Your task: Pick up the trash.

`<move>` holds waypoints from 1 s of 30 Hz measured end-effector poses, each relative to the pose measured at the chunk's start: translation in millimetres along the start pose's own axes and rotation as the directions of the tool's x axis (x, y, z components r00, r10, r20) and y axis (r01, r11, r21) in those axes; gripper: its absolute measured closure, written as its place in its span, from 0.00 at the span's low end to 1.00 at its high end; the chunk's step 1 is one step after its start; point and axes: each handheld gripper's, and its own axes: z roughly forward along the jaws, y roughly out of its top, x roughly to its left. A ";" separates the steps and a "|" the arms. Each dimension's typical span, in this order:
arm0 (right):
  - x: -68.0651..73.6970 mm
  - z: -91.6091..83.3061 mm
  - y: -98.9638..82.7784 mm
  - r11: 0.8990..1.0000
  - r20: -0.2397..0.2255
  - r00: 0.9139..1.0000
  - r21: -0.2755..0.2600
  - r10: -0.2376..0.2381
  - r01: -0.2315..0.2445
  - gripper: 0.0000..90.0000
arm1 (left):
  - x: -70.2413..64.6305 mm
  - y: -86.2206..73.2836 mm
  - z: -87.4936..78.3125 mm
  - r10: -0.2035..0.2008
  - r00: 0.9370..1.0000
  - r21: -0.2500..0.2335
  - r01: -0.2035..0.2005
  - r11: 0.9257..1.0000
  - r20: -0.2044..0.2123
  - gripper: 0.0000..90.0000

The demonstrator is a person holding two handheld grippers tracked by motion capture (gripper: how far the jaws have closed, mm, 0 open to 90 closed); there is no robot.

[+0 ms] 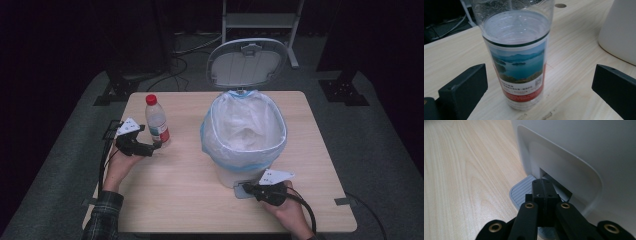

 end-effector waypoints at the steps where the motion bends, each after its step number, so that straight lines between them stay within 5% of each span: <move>1: 0.0 0.0 0.0 1.000 0.000 1.000 0.000 0.000 0.000 1.00 | 1.7 -0.6 0.9 -0.004 1.000 -0.005 0.004 1.000 0.002 0.00; 16: 0.5 0.0 0.0 1.000 0.003 1.000 0.000 0.002 -0.002 1.00 | 20.3 -5.6 23.1 -0.019 0.999 -0.012 0.020 1.000 0.037 0.00; 30: 0.3 0.0 -0.1 1.000 0.004 1.000 0.000 0.002 -0.002 1.00 | 23.5 -6.3 38.4 -0.041 0.998 -0.015 0.042 0.999 0.038 0.00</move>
